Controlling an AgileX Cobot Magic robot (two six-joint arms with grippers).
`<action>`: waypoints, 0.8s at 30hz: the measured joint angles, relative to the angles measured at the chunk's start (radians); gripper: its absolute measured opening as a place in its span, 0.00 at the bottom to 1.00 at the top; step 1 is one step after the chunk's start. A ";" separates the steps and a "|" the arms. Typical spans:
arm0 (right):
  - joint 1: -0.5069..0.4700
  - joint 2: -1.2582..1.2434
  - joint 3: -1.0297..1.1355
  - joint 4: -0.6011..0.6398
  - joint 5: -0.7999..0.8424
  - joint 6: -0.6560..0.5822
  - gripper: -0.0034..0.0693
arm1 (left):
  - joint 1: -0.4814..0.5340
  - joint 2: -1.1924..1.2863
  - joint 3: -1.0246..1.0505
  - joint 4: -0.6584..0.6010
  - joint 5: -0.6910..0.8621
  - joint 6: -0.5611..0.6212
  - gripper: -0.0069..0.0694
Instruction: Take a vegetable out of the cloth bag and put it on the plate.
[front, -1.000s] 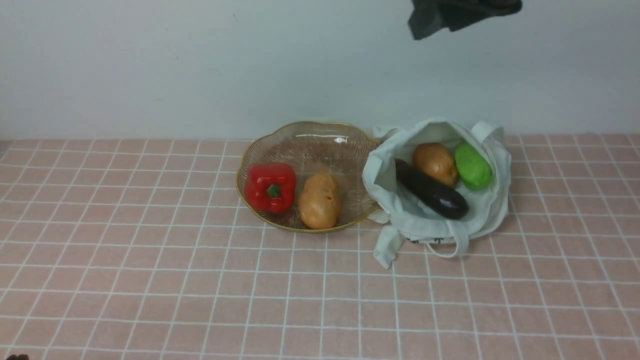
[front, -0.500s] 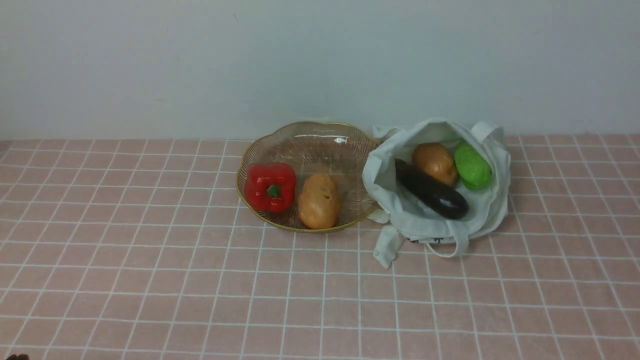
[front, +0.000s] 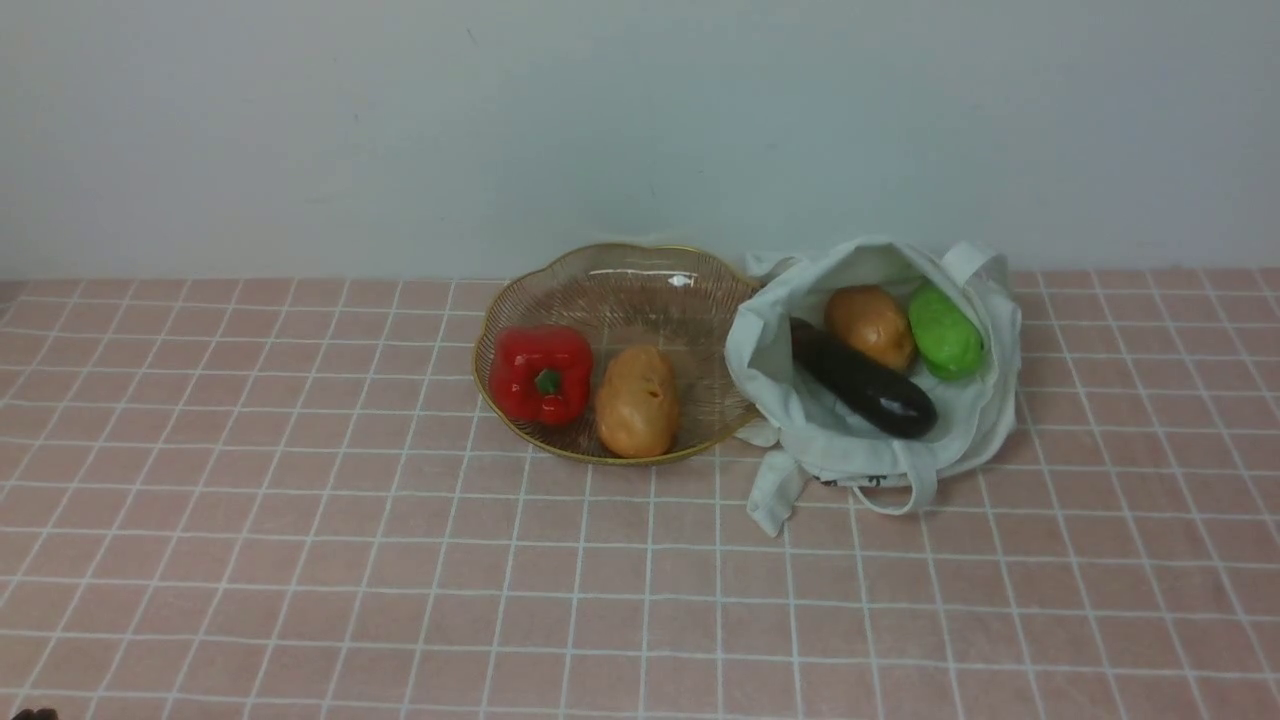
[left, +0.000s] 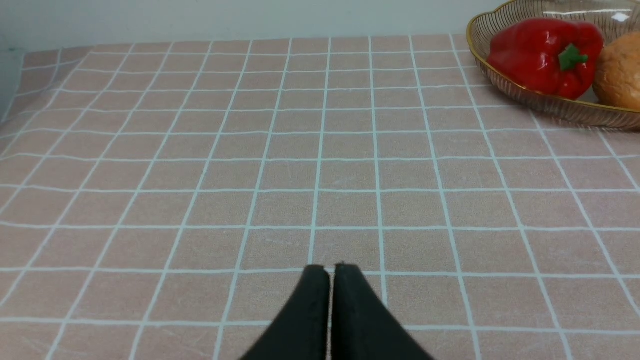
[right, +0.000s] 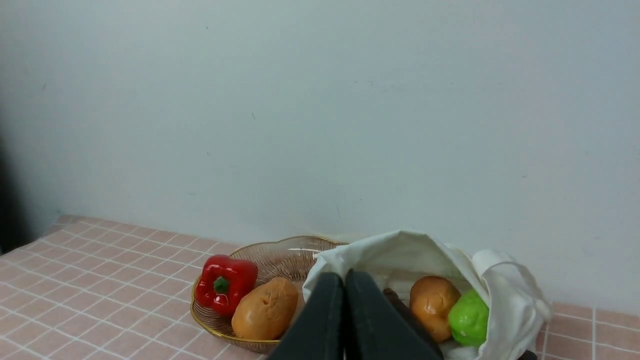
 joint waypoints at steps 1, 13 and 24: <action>0.000 0.000 0.000 0.000 0.000 0.000 0.03 | 0.000 0.000 0.000 0.000 0.000 0.000 0.09; 0.000 0.000 0.000 -0.001 0.001 0.000 0.03 | 0.000 0.000 0.000 0.000 0.000 0.000 0.09; -0.189 -0.130 0.200 -0.194 0.023 0.161 0.03 | 0.000 0.000 0.000 0.000 0.000 0.000 0.09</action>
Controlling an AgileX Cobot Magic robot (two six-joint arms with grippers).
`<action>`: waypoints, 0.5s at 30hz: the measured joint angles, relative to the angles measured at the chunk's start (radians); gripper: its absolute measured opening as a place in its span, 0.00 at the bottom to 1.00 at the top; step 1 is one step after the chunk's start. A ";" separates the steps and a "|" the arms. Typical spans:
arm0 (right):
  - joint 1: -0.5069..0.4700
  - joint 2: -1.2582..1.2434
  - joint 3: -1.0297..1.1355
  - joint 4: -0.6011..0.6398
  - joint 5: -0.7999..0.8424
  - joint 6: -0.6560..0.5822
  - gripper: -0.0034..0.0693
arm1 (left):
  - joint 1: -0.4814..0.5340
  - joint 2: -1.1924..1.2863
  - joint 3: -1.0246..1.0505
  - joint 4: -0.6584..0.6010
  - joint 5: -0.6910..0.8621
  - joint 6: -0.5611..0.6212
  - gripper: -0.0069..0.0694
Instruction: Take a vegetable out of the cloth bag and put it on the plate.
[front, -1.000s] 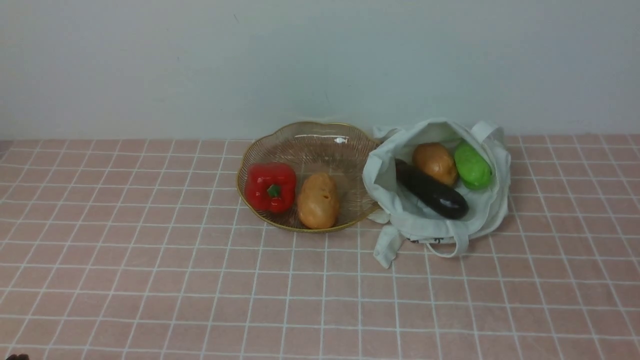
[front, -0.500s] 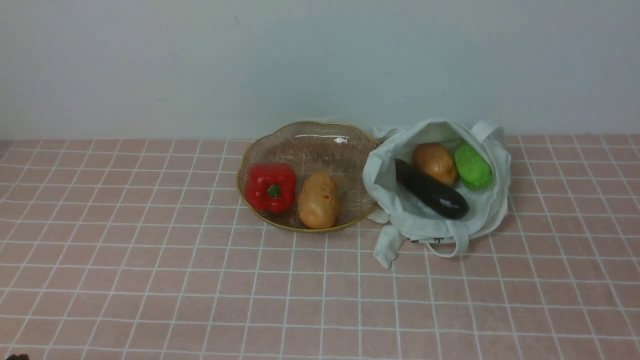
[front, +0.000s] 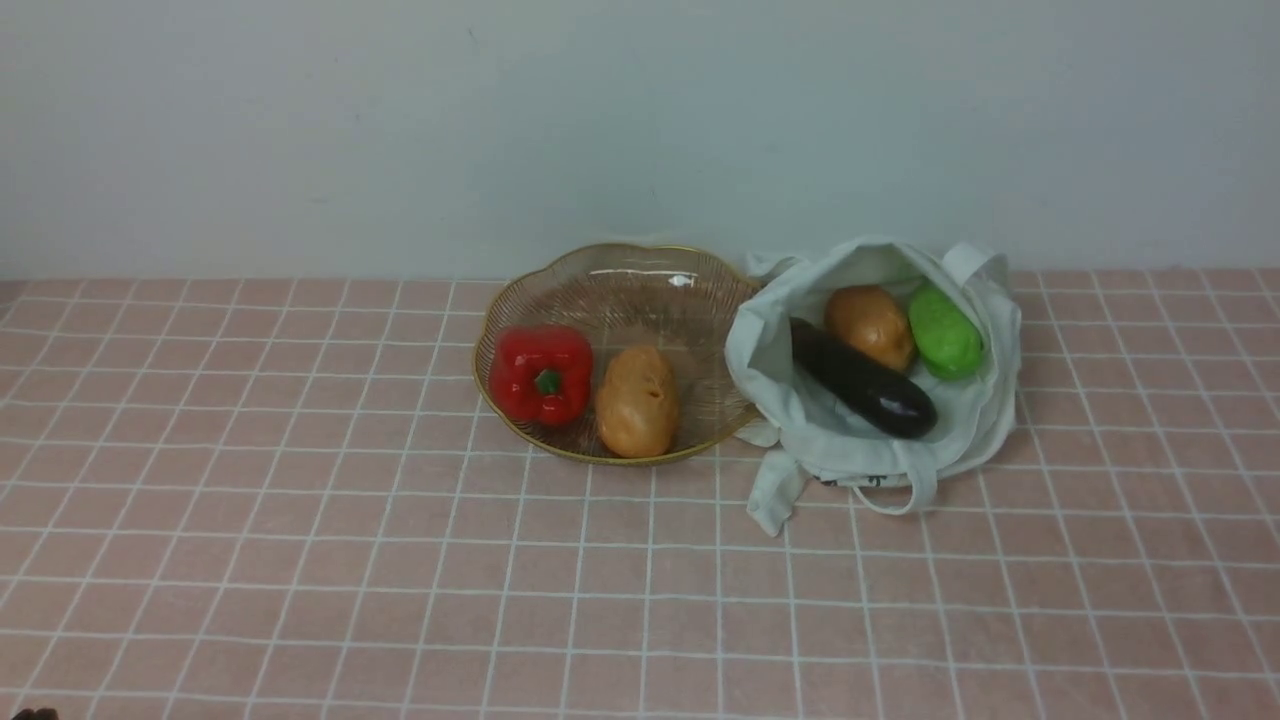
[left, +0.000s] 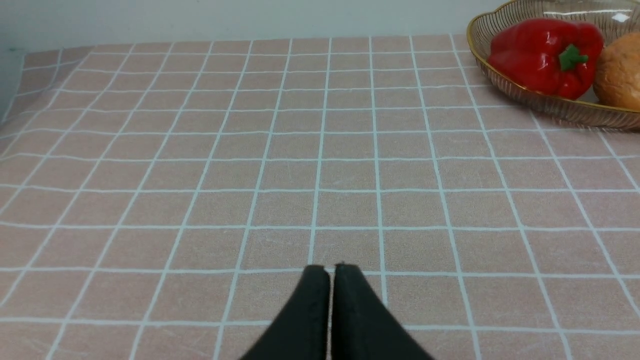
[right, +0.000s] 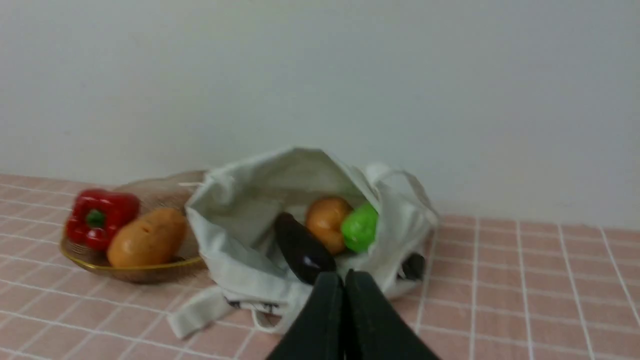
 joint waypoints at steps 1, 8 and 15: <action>-0.020 -0.011 0.028 -0.003 0.004 0.010 0.03 | 0.000 0.000 0.000 0.000 0.000 0.000 0.09; -0.155 -0.026 0.101 -0.015 0.049 0.032 0.03 | 0.000 0.000 0.000 0.000 0.000 0.000 0.09; -0.169 -0.026 0.099 -0.019 0.075 0.032 0.03 | 0.000 0.000 0.000 0.000 0.000 0.000 0.09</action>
